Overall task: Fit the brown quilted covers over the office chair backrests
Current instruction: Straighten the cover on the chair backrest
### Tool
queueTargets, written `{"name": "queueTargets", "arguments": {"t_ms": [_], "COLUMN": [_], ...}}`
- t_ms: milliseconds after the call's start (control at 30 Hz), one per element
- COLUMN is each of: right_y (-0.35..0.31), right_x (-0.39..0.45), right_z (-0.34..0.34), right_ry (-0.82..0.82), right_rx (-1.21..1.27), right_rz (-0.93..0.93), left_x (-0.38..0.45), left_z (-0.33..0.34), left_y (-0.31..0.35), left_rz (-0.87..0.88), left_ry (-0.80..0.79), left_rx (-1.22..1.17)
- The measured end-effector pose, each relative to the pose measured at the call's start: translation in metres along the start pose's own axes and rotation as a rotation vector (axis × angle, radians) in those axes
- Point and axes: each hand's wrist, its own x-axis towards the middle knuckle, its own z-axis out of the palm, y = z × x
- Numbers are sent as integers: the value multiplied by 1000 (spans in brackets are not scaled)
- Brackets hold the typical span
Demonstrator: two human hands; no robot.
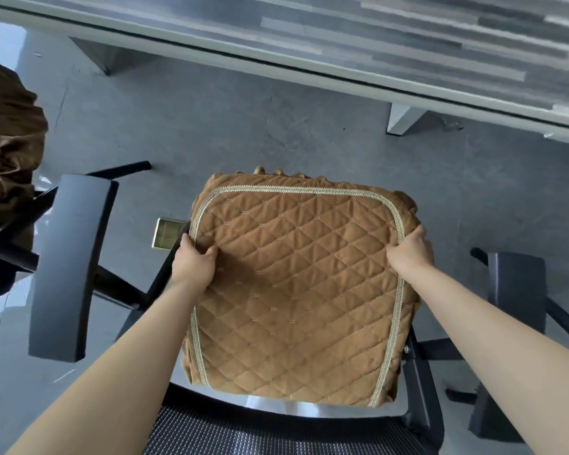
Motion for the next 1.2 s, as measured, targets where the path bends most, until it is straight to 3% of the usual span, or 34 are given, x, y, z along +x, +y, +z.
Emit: {"name": "queueTargets", "arguments": {"t_ms": [400,867,1200], "right_y": [0,-46,-109], "right_x": [-185,-433,-626], "right_z": [-74,-37,31], "right_ry": [-352,-512,-526], "right_rx": [-113,-235,-82], "right_rz": [-272,-767,-898], "left_x": [-167,-321,-339], "left_z": [-70,-213,-363], "left_y": [-5,-119,-295], "left_rz": [-82,138,116], "left_ry": [-296,120,353], "left_rx": [-151,-372,-497]}}
